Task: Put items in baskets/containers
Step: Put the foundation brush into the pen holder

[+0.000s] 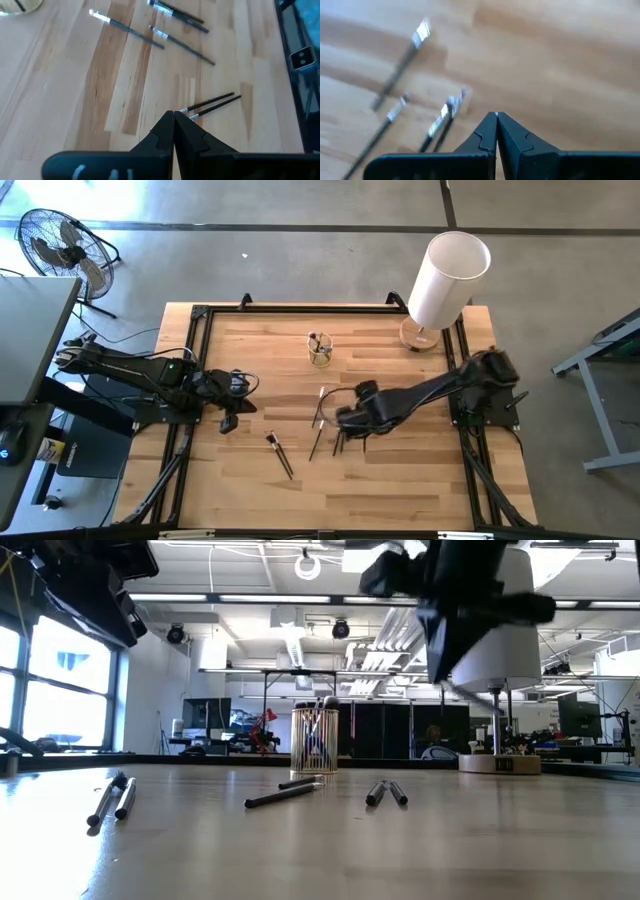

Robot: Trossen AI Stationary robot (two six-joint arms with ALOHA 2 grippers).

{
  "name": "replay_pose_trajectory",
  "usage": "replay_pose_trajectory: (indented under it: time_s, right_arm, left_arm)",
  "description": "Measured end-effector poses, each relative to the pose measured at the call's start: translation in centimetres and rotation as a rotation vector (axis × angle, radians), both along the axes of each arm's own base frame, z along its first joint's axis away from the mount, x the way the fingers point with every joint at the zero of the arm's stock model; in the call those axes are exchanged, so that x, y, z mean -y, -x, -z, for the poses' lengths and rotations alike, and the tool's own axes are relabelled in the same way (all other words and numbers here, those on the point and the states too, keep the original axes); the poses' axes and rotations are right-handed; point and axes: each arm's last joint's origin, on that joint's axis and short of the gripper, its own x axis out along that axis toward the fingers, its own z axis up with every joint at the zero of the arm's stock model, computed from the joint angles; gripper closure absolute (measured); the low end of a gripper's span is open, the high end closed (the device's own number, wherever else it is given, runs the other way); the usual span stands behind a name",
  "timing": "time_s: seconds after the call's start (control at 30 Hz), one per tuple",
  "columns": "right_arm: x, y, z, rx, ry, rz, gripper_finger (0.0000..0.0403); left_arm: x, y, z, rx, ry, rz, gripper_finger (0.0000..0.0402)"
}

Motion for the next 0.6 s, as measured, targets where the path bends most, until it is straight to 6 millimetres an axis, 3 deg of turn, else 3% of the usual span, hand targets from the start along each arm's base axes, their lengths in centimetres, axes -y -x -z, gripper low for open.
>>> replay_pose_trajectory:
  time_s: [0.1, 0.2, 0.33, 0.5, 0.6]
  right_arm:
    - [2.0, 1.6, -1.4, 0.028, 0.081, -0.064, 0.0402]
    - [4.7, 3.3, -0.5, 0.131, 0.092, -0.098, 0.0402]
    - [8.6, 5.1, 0.6, 0.41, 0.163, -0.185, 0.0402]
    - [13.7, 6.3, 0.2, 0.827, 0.434, -0.375, 0.0402]
    - [16.4, 6.7, -0.5, 0.921, 0.628, -0.493, 0.0403]
  left_arm:
    - [0.0, -0.3, -0.4, 0.051, -0.003, -0.014, 0.0401]
    - [-0.1, -0.6, -0.7, 0.104, -0.032, -0.065, 0.0401]
    - [-0.4, -0.8, -1.0, 0.147, -0.054, -0.198, 0.0401]
    - [-0.9, -0.8, -1.1, 0.175, -0.041, -0.399, 0.0401]
    - [-1.2, -0.9, -1.2, 0.213, 0.008, -0.561, 0.0401]
